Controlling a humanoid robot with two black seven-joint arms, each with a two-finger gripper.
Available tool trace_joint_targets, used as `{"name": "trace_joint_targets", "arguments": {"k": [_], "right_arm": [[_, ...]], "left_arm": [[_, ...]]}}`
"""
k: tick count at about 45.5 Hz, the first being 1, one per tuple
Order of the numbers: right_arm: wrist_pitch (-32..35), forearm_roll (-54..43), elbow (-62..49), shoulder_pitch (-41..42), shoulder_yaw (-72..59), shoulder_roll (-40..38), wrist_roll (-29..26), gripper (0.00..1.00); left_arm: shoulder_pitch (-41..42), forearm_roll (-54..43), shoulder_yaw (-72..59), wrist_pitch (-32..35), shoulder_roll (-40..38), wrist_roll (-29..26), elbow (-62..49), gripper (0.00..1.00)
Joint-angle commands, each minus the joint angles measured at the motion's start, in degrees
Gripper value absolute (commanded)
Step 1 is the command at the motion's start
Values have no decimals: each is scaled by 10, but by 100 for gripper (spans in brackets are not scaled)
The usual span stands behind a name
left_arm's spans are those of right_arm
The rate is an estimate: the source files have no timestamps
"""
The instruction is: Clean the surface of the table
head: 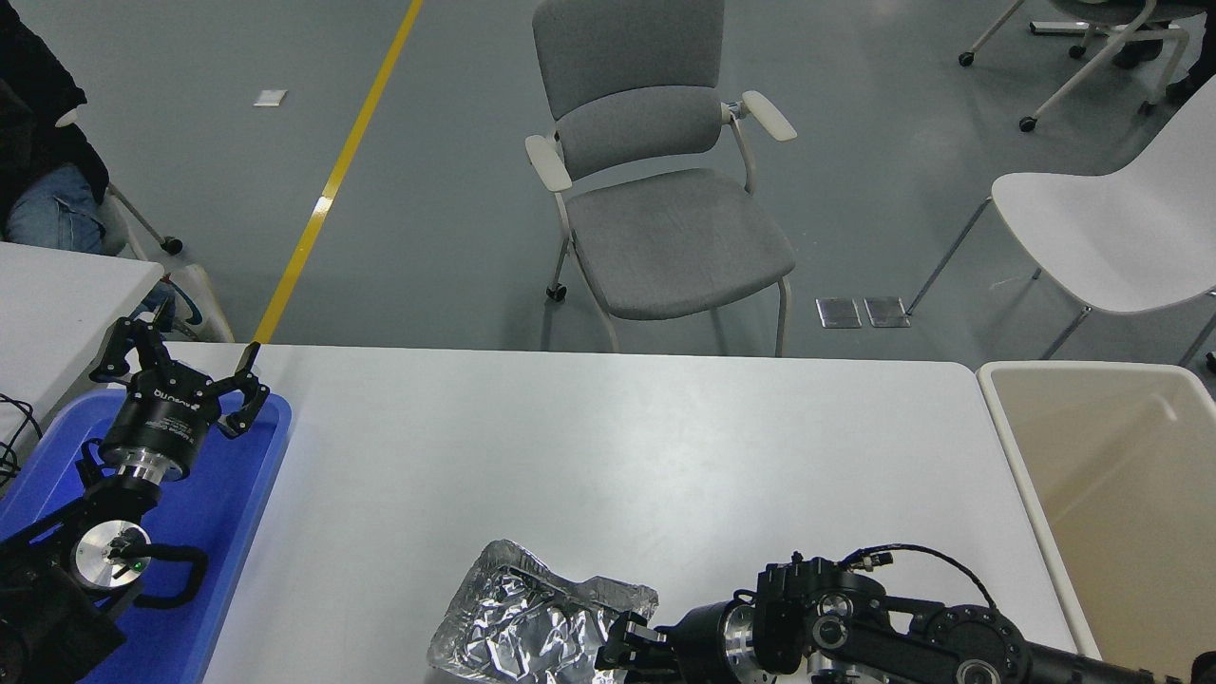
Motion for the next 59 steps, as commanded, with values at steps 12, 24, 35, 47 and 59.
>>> {"name": "trace_joint_targets", "arguments": {"k": [12, 24, 35, 47, 59], "right_arm": [[-4, -38, -2, -6, -10, 0, 6, 0], [0, -23, 13, 7, 6, -12, 8, 0], [4, 56, 69, 55, 5, -73, 2, 0], [4, 118, 129, 114, 11, -161, 1, 0], [19, 193, 178, 195, 12, -240, 1, 0]], "left_arm": [[0, 0, 0, 1, 0, 1, 0, 100], [0, 0, 0, 0, 1, 0, -1, 100], [0, 0, 0, 0, 0, 0, 0, 100], [0, 0, 0, 0, 0, 0, 0, 100], [0, 0, 0, 0, 0, 0, 0, 100]]}}
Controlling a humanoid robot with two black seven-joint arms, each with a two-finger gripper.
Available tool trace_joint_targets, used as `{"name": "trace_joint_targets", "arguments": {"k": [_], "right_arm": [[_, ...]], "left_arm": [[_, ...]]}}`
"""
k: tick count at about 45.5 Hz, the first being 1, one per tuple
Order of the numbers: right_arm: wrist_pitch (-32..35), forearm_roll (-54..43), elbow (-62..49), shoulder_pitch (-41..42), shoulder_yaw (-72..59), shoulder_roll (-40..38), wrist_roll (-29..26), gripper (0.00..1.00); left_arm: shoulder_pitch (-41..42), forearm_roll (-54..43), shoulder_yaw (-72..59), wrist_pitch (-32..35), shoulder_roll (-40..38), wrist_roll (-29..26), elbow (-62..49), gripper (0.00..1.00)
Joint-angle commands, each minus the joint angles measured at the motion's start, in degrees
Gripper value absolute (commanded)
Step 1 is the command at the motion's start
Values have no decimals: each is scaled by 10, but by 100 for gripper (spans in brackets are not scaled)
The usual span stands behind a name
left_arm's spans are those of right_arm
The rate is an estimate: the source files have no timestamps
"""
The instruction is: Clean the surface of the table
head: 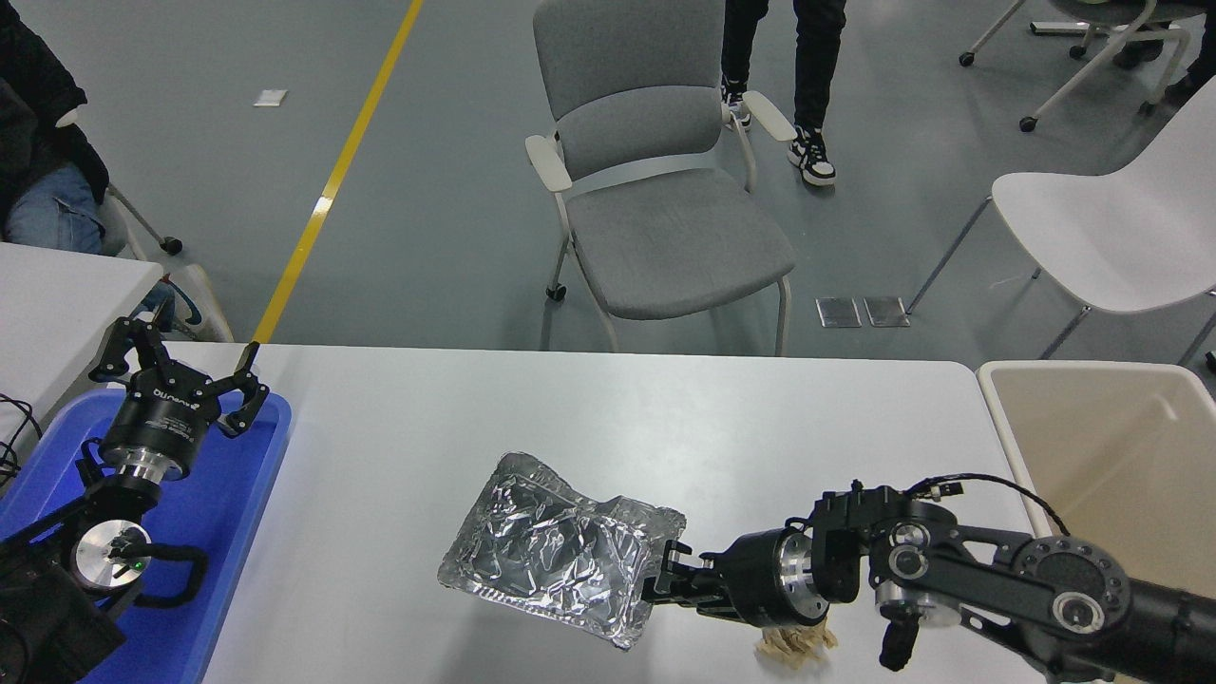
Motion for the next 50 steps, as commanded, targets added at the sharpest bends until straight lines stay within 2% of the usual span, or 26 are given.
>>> {"name": "trace_joint_targets", "arguments": {"k": [1, 19, 33, 50], "right_arm": [[10, 77, 49, 76, 1, -74, 0, 0], [56, 190, 74, 219, 0, -195, -1, 0], [83, 213, 99, 260, 0, -284, -1, 0], [102, 207, 88, 244, -13, -371, 2, 0]], "left_arm": [[-1, 0, 0, 0, 1, 0, 0, 100], [0, 0, 0, 0, 0, 1, -1, 100], [0, 0, 0, 0, 0, 0, -1, 100], [0, 0, 0, 0, 1, 1, 0, 100]]}}
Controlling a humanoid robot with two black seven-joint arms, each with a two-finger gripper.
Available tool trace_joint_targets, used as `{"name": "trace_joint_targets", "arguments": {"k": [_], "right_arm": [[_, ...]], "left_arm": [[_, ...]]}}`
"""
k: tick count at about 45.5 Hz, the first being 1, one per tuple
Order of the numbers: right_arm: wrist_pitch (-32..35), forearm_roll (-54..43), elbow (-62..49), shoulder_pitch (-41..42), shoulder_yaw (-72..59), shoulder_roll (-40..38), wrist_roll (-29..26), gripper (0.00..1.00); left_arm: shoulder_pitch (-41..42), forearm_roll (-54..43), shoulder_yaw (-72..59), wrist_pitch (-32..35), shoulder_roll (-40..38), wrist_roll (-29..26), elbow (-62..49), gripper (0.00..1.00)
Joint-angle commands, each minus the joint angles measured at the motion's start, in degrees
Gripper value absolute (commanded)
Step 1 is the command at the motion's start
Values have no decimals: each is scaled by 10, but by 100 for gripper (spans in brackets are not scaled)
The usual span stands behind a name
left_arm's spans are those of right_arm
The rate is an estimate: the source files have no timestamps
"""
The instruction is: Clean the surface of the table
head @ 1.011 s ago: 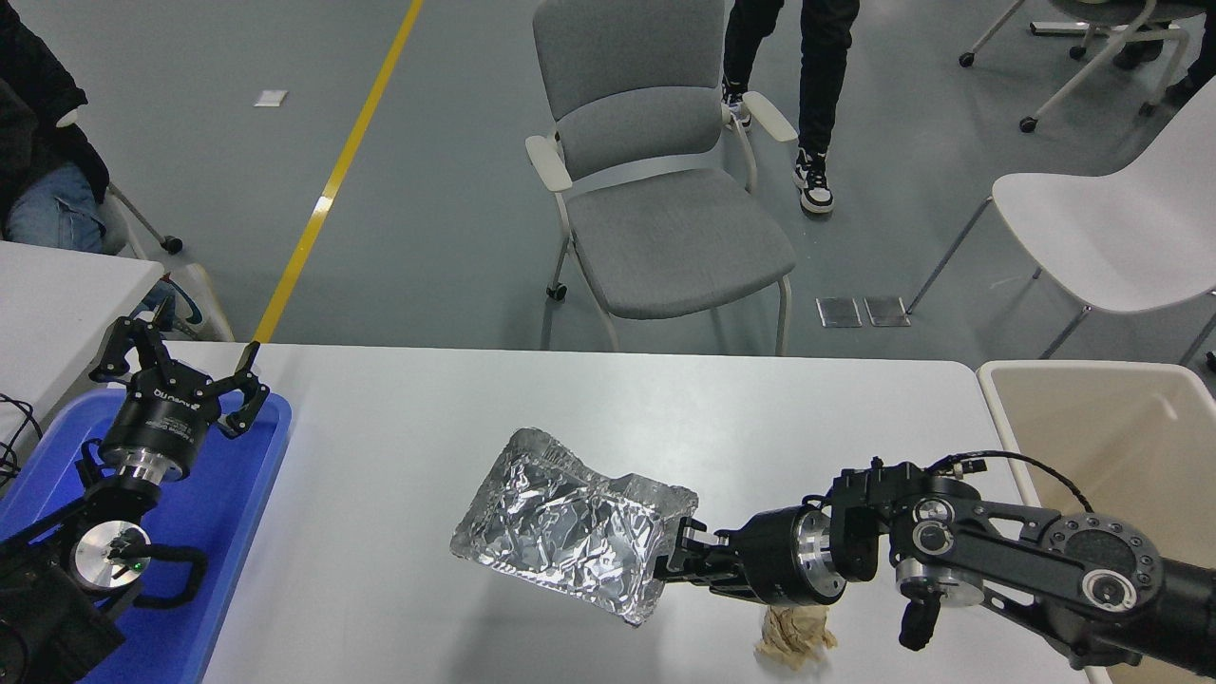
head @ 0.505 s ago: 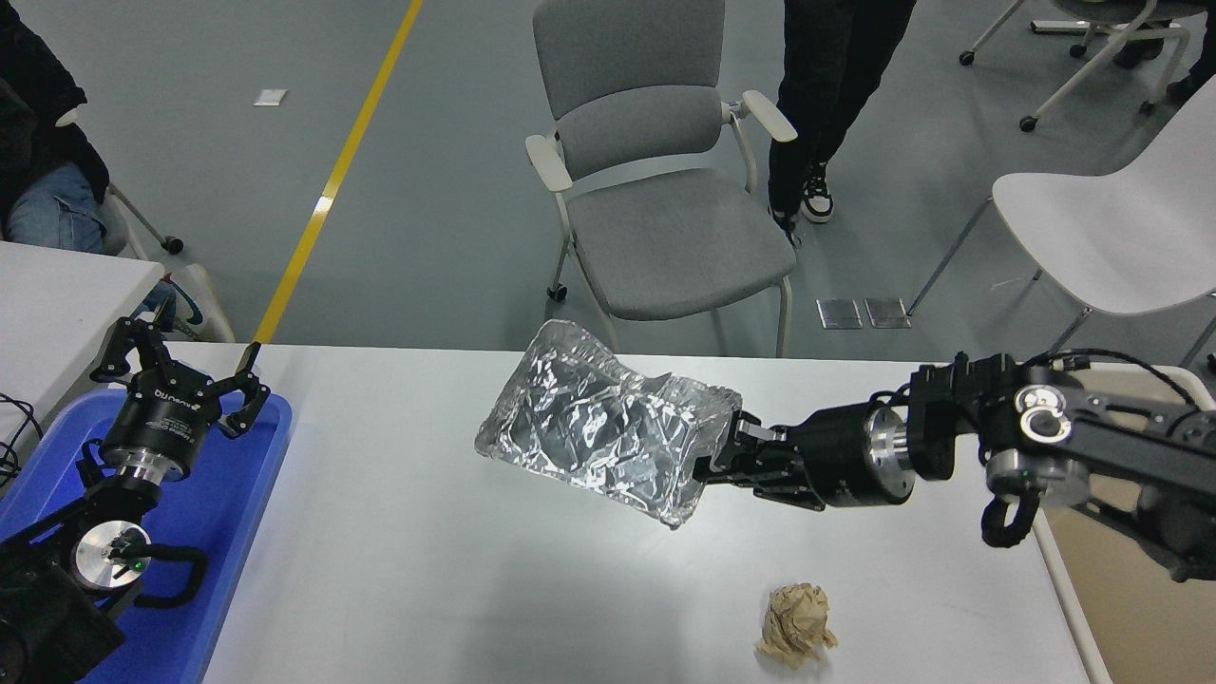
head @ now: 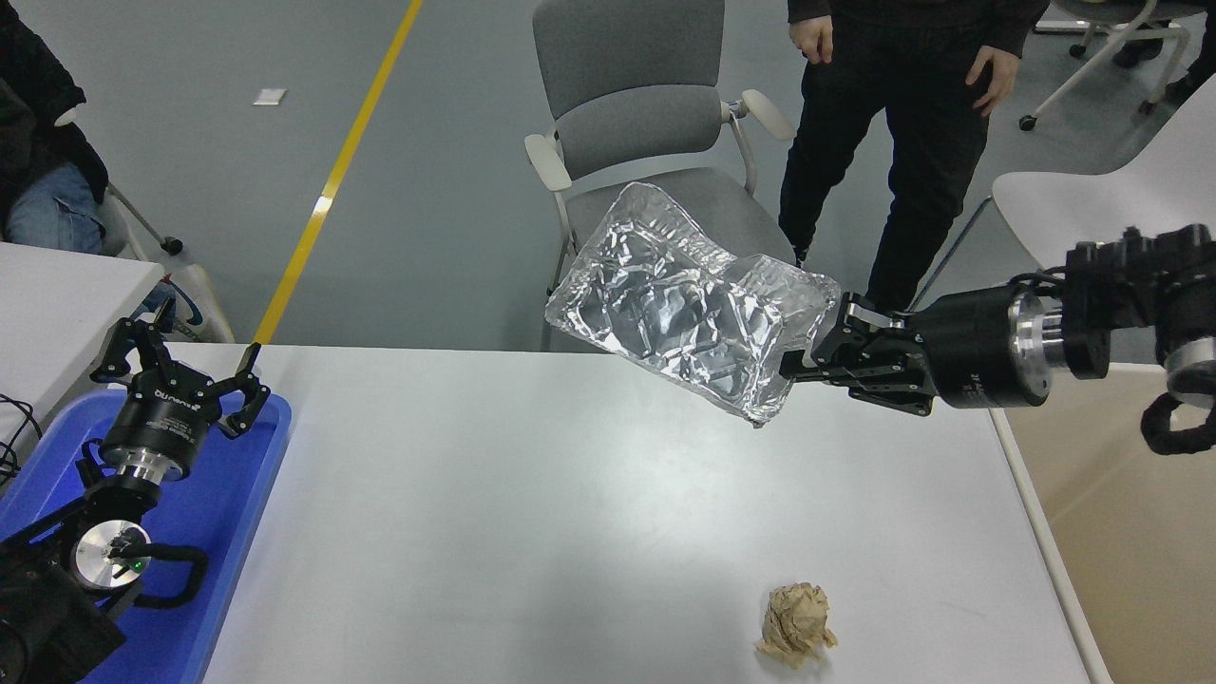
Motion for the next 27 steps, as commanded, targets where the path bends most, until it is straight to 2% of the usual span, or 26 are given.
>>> {"name": "trace_joint_targets", "arguments": {"k": [1, 11, 27], "right_arm": [[18, -1, -10, -11, -7, -71, 4, 0], [18, -6, -57, -73, -6, -127, 10, 0], [18, -1, -151, -112, -6, -204, 67, 0]], "left_arm": [[0, 0, 0, 0, 0, 0, 1, 100], [0, 0, 0, 0, 1, 0, 0, 100], [0, 0, 0, 1, 0, 0, 1, 100]]}}
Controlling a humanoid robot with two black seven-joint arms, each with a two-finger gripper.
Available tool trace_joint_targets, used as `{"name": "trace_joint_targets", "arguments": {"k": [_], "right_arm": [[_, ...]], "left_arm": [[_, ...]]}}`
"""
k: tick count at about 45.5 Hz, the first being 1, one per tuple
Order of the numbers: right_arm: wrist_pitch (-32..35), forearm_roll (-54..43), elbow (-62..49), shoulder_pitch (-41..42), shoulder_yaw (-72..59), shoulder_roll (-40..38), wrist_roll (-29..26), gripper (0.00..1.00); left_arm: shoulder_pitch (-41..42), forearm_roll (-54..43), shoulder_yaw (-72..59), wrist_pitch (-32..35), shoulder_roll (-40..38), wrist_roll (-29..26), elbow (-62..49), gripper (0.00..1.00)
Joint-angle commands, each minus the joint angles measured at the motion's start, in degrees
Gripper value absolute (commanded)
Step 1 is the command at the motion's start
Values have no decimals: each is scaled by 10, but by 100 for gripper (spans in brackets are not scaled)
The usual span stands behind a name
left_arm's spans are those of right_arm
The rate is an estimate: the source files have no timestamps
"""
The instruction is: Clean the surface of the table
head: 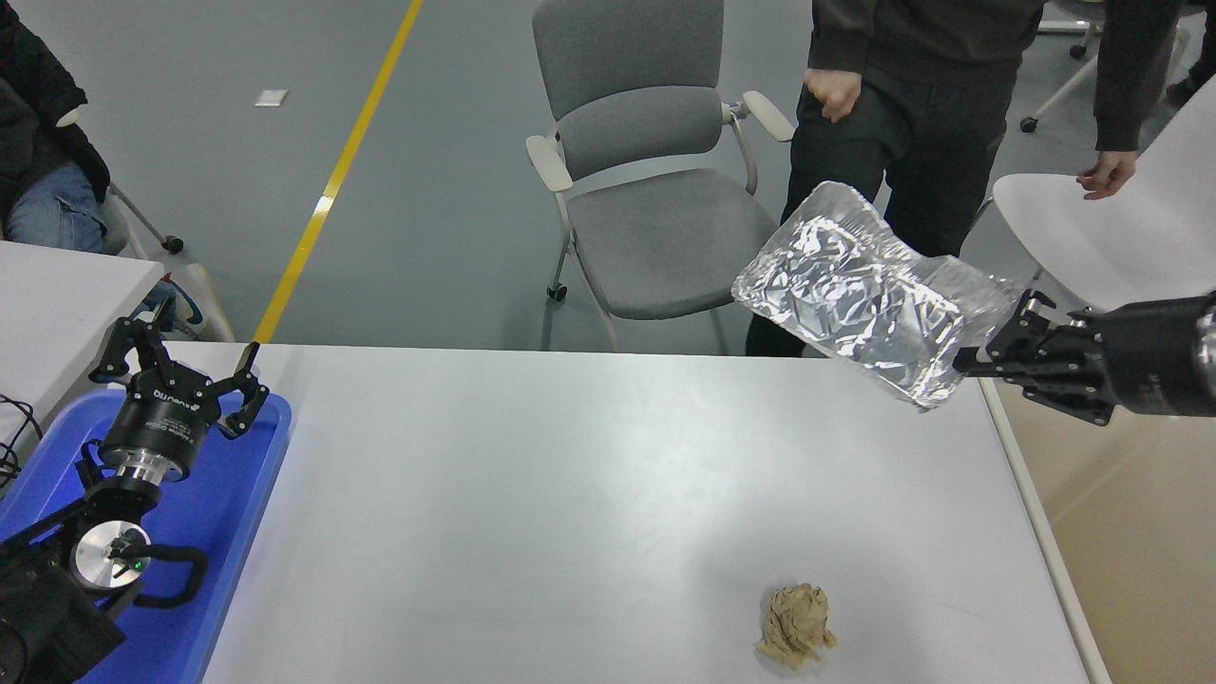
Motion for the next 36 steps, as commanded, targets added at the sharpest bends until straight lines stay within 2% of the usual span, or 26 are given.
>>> {"name": "trace_joint_targets", "arguments": {"k": [1, 8, 20, 36], "right_arm": [[1, 5, -64, -26, -1, -51, 34, 0], [1, 11, -119, -37, -1, -56, 55, 0], [1, 21, -235, -69, -1, -43, 57, 0], [1, 22, -378, -125, 1, 26, 58, 0]], "left_arm": [[0, 0, 0, 0, 0, 0, 0, 100], [0, 0, 0, 1, 0, 0, 0, 100], [0, 0, 0, 1, 0, 0, 0, 100], [0, 0, 0, 1, 0, 0, 0, 100]]}}
